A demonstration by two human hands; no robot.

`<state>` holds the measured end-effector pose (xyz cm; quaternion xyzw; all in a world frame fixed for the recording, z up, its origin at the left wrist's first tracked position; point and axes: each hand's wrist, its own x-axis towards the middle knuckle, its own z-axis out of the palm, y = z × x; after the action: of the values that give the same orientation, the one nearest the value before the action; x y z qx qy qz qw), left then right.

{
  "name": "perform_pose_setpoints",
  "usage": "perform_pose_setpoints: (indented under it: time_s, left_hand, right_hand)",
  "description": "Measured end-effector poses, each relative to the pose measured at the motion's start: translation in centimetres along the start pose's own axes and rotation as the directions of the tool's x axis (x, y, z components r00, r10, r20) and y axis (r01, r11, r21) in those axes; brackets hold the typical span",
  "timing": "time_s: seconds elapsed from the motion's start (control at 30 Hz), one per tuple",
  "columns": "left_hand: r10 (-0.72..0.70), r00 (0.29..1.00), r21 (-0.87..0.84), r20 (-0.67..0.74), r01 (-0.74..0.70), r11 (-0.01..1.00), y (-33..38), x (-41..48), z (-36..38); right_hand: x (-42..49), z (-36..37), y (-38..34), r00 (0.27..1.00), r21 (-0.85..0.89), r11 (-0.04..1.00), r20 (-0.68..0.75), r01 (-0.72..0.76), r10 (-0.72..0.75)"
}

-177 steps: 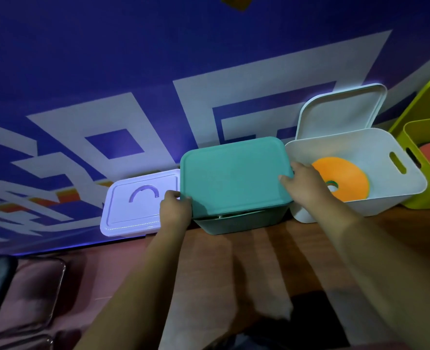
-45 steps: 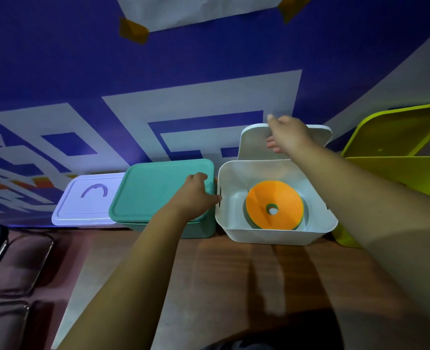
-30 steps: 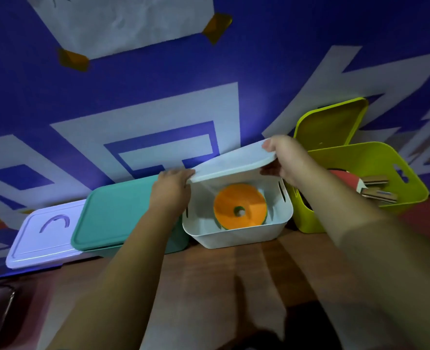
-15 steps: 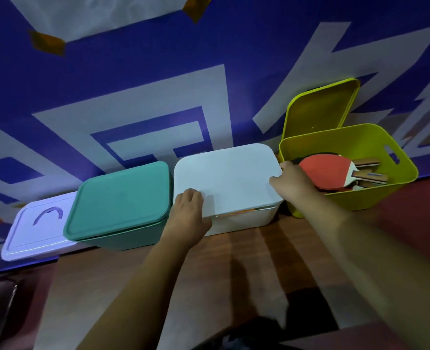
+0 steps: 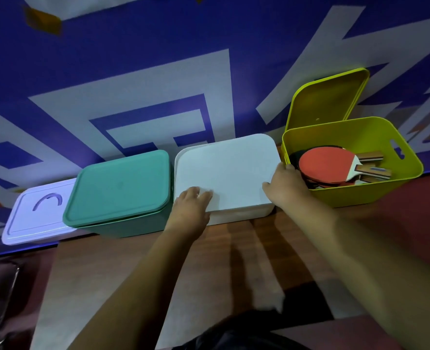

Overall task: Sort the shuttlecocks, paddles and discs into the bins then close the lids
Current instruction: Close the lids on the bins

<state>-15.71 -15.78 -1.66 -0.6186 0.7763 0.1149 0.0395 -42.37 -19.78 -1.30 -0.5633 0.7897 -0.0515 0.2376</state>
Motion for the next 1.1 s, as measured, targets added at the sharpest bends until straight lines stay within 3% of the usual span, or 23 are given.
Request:
perform_pose_setpoints:
  time_s: [0.2, 0.33, 0.57, 0.7, 0.87, 1.1]
  left_hand:
    - [-0.046, 0.997, 0.033, -0.056, 0.048, 0.998, 0.2, -0.6, 0.2]
    - [-0.038, 0.995, 0.040, -0.090, 0.042, 0.998, -0.3, -0.6, 0.9]
    - [-0.186, 0.978, -0.146, -0.090, 0.172, 0.974, -0.4, -1.8, 1.4]
    - [-0.338, 0.932, -0.199, -0.129, 0.310, 0.930, -0.1, -2.9, 0.6]
    - [-0.411, 0.911, -0.400, -0.046, 0.360, 0.843, -0.5, -2.9, 0.0]
    - [-0.379, 0.923, -0.370, 0.071, 0.377, 0.849, -1.9, -1.6, -1.4]
  right_hand:
    - [-0.2, 1.0, -0.7, 0.999, 0.023, 0.999, 0.016, -0.040, 0.039]
    - [-0.7, 1.7, -0.4, 0.998, 0.135, 0.991, -0.064, -0.013, 0.022]
    - [-1.6, 2.5, 0.7, 0.989, 0.288, 0.957, -0.145, 0.025, 0.018]
    - [-1.8, 2.5, 0.5, 0.987, 0.320, 0.947, -0.152, 0.004, 0.047]
    - [-1.7, 2.5, 0.5, 0.988, 0.307, 0.952, -0.139, -0.019, 0.065]
    - [-0.9, 2.4, 0.6, 0.994, 0.202, 0.979, -0.108, 0.001, 0.021]
